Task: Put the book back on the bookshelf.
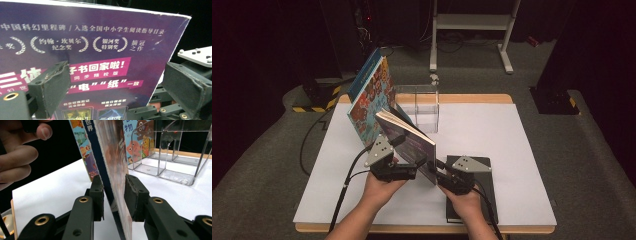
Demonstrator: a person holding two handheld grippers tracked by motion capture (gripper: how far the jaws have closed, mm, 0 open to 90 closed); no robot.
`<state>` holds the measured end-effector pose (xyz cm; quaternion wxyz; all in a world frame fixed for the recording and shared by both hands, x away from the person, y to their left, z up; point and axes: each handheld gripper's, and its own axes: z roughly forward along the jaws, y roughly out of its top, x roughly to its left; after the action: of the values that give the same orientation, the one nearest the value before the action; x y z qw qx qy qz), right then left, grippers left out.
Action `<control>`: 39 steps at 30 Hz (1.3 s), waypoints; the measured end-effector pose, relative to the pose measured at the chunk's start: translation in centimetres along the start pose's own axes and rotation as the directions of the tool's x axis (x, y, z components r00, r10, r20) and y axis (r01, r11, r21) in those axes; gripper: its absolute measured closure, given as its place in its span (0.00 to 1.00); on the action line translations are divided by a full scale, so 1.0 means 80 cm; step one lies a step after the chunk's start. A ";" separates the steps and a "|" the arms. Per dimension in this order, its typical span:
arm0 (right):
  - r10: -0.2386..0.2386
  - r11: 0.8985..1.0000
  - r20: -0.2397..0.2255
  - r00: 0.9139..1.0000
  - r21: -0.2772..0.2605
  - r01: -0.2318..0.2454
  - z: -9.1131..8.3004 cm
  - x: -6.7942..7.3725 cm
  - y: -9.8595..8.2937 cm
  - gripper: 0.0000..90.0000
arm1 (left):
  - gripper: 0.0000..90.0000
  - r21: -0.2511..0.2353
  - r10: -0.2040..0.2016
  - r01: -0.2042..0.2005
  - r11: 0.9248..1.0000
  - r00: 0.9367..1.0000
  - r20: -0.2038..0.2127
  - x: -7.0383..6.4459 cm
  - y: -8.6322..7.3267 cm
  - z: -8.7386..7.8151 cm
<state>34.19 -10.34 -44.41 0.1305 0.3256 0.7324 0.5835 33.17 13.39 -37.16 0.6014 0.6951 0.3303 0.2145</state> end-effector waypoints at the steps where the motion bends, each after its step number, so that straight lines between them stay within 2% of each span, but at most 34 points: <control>1: 0.002 1.000 -0.002 1.000 0.001 -0.002 0.000 0.000 0.000 0.77 | 0.08 -0.001 -0.002 0.002 1.000 1.000 -0.001 -0.001 0.000 0.001; 6: 0.001 1.000 -0.014 1.000 0.007 -0.001 0.002 0.003 -0.002 0.77 | 0.07 0.007 -0.003 0.003 1.000 1.000 -0.005 -0.003 -0.002 0.004; 15: 0.005 1.000 -0.023 1.000 0.013 -0.004 0.004 0.008 -0.004 0.77 | 0.03 0.014 -0.009 0.009 1.000 0.999 -0.037 -0.009 -0.005 0.008; 18: 0.014 1.000 -0.012 1.000 0.013 -0.014 0.004 0.009 -0.004 0.81 | 0.01 0.014 -0.033 0.034 0.999 0.999 -0.024 -0.012 -0.006 0.007; 22: 0.004 1.000 0.002 1.000 0.012 -0.004 0.005 0.010 -0.003 0.83 | 0.01 0.021 -0.032 0.033 0.999 0.999 -0.011 -0.017 -0.008 0.008; 27: 0.000 1.000 -0.002 1.000 0.009 0.000 0.007 0.014 -0.003 0.83 | 0.01 0.043 -0.024 0.025 0.999 1.000 -0.019 -0.021 -0.010 0.016; 34: 0.003 1.000 -0.005 1.000 0.005 -0.003 0.009 0.022 -0.004 0.81 | 0.01 0.052 -0.014 0.019 0.998 0.995 -0.101 -0.027 -0.012 0.021; 39: 0.010 1.000 -0.022 1.000 0.011 -0.010 0.009 0.025 -0.004 0.77 | 0.01 0.056 -0.009 0.016 0.998 0.992 -0.127 -0.027 -0.014 0.021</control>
<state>33.00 -8.53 -44.58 0.1176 0.3236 0.7351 0.5840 32.65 10.76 -38.35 0.5606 0.6949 0.3779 0.2448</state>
